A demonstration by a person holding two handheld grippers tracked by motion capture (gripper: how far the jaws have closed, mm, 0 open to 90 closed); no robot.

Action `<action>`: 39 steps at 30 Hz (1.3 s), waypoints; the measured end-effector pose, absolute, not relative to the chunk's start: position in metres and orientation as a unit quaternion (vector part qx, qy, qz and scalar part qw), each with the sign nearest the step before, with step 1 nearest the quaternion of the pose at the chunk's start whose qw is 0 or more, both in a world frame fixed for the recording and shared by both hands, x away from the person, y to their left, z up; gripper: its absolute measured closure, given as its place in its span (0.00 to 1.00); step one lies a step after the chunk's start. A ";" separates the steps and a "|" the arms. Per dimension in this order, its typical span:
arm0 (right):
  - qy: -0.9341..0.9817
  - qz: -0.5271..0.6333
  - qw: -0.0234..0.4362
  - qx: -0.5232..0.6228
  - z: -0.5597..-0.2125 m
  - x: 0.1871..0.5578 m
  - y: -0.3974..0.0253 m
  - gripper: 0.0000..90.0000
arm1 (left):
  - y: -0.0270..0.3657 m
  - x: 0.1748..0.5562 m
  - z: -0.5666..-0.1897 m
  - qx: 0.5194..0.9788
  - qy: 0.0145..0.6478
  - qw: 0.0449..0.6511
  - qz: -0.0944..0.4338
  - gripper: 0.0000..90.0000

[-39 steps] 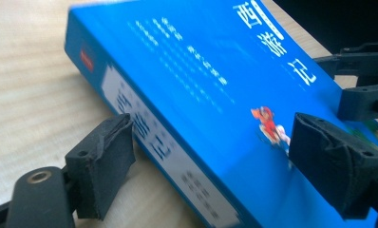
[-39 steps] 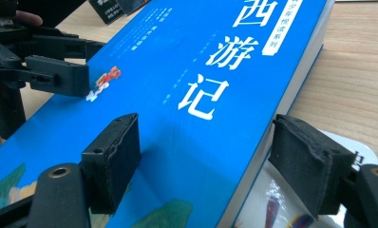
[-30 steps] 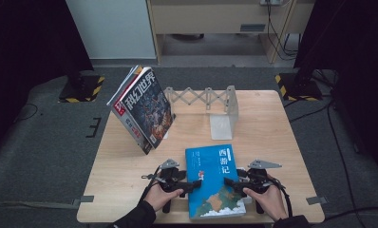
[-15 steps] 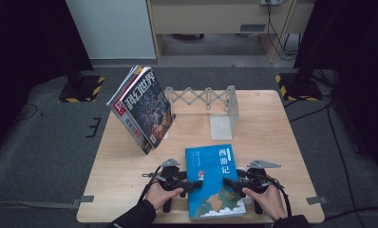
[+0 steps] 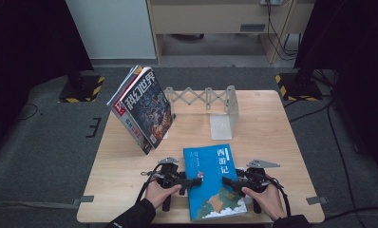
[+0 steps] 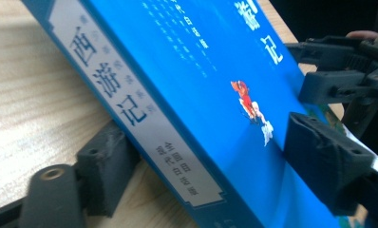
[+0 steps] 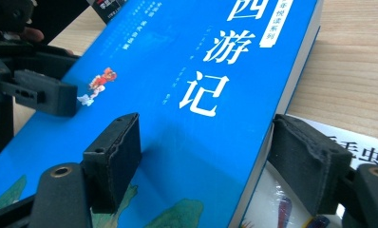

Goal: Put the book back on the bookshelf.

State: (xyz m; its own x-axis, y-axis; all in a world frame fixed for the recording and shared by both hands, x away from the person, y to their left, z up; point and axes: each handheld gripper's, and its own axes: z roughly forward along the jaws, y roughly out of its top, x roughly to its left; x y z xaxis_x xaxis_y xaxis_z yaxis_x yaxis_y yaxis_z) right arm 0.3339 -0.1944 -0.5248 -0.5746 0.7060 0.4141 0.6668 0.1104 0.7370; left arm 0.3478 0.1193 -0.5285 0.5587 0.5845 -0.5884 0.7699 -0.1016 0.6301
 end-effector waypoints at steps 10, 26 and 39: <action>0.745 0.485 0.026 0.457 -0.524 0.334 -0.195 0.33 | 0.111 0.348 -0.520 0.744 0.439 0.495 -0.088 0.31; 0.739 0.489 0.030 0.463 -0.522 0.334 -0.194 0.39 | 0.097 0.354 -0.522 0.724 0.475 0.489 -0.106 0.29; 0.741 0.487 0.030 0.461 -0.522 0.335 -0.197 0.42 | 0.095 0.358 -0.523 0.718 0.473 0.502 -0.094 0.27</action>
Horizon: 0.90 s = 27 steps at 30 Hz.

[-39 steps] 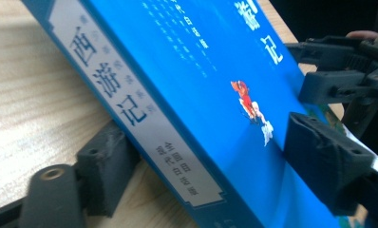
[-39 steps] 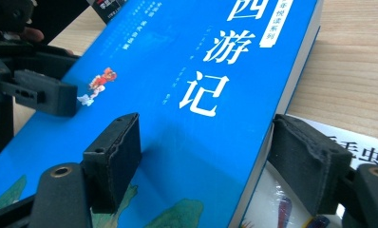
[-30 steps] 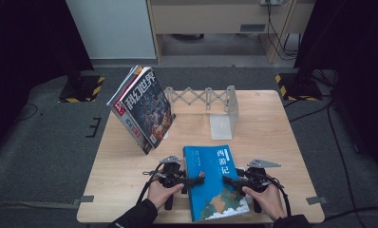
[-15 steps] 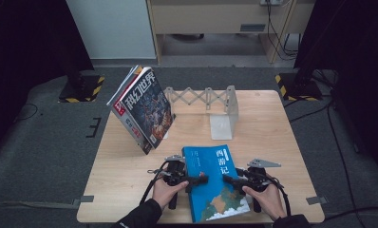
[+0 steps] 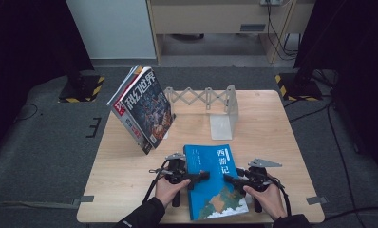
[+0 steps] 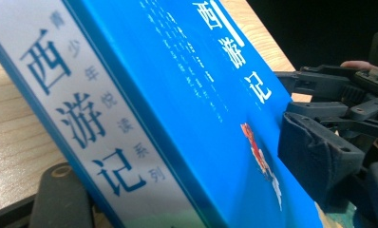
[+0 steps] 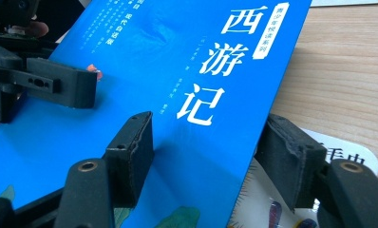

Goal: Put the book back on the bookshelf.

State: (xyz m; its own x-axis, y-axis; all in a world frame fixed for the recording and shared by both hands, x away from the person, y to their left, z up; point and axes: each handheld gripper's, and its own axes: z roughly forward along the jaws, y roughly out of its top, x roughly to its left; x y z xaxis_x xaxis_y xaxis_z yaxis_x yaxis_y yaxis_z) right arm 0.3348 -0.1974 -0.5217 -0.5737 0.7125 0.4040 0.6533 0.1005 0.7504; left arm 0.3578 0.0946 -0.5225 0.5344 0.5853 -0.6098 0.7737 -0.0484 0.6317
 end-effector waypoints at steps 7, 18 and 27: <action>0.743 0.488 0.030 0.457 -0.520 0.335 -0.199 0.44 | 0.094 0.357 -0.513 0.723 0.464 0.505 -0.084 0.36; 0.737 0.497 0.031 0.457 -0.519 0.336 -0.199 0.45 | 0.091 0.360 -0.508 0.725 0.461 0.506 -0.077 0.36; 0.737 0.499 0.030 0.456 -0.518 0.336 -0.199 0.45 | 0.094 0.358 -0.500 0.718 0.475 0.504 -0.079 0.50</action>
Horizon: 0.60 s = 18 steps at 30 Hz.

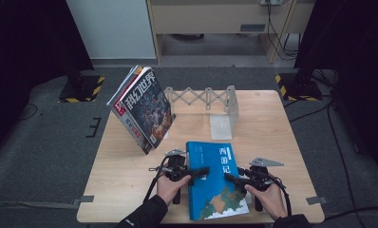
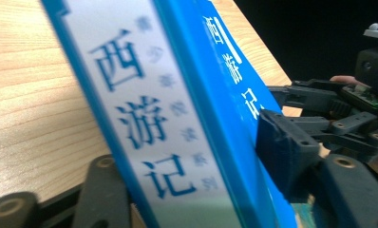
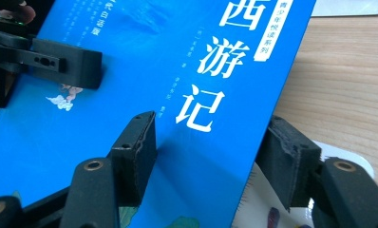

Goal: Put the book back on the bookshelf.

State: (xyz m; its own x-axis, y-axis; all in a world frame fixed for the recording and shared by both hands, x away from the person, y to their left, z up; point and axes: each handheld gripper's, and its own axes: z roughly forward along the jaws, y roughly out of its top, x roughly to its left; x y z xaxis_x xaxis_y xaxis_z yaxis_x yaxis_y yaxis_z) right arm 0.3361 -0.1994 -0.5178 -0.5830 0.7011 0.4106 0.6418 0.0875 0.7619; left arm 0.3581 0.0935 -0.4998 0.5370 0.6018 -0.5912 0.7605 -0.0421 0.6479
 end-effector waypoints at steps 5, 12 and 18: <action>0.733 0.510 0.034 0.448 -0.514 0.336 -0.198 0.45 | 0.097 0.357 -0.491 0.714 0.467 0.516 -0.068 0.56; 0.732 0.516 0.034 0.443 -0.513 0.336 -0.198 0.45 | 0.092 0.355 -0.488 0.719 0.464 0.515 -0.051 0.55; 0.732 0.514 0.034 0.446 -0.514 0.337 -0.197 0.46 | 0.090 0.359 -0.492 0.713 0.474 0.513 -0.060 0.52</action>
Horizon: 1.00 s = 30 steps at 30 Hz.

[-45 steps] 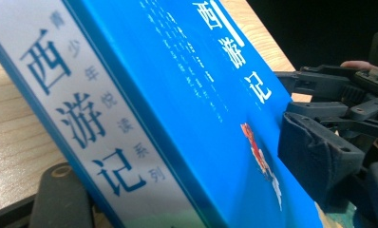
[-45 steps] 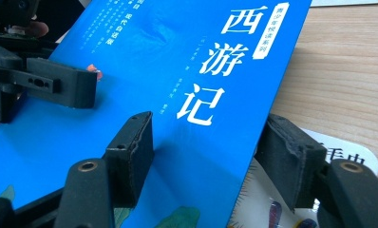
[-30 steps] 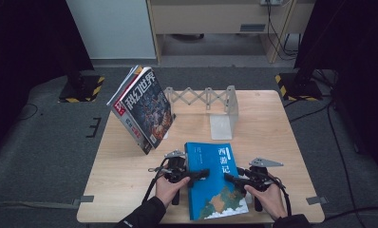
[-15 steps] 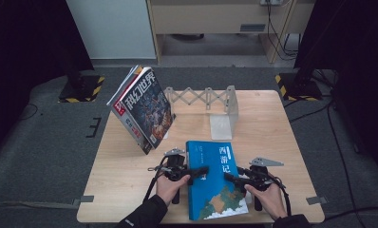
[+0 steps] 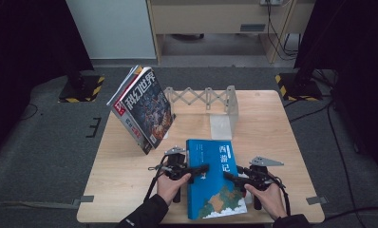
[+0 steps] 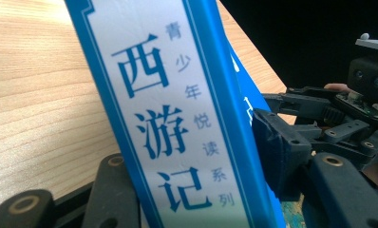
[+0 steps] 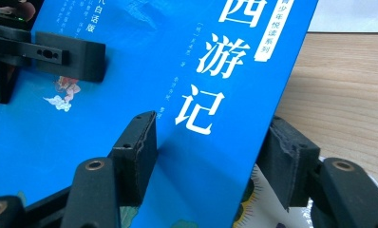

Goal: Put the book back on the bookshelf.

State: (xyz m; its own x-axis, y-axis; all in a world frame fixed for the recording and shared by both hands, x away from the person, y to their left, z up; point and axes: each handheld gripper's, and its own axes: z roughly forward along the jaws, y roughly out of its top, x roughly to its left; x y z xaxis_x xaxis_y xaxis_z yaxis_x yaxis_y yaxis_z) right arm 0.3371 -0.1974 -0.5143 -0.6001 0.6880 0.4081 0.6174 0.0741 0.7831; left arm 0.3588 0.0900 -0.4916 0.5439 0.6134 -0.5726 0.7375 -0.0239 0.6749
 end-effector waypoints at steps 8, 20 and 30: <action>0.735 0.514 0.036 0.440 -0.513 0.337 -0.199 0.46 | 0.085 0.362 -0.495 0.695 0.485 0.525 -0.080 0.50; 0.738 0.515 0.035 0.435 -0.511 0.337 -0.202 0.47 | 0.083 0.364 -0.491 0.691 0.489 0.528 -0.074 0.61; 0.730 0.532 0.030 0.428 -0.509 0.338 -0.201 0.46 | 0.086 0.359 -0.475 0.706 0.449 0.545 -0.046 0.65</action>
State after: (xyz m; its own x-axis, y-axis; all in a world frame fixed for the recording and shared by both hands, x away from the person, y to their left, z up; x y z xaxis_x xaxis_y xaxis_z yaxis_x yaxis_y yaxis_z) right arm 0.3384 -0.2012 -0.5092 -0.6311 0.6576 0.4115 0.5929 0.0670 0.8025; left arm 0.3589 0.0862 -0.4754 0.5929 0.5841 -0.5544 0.6842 -0.0023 0.7293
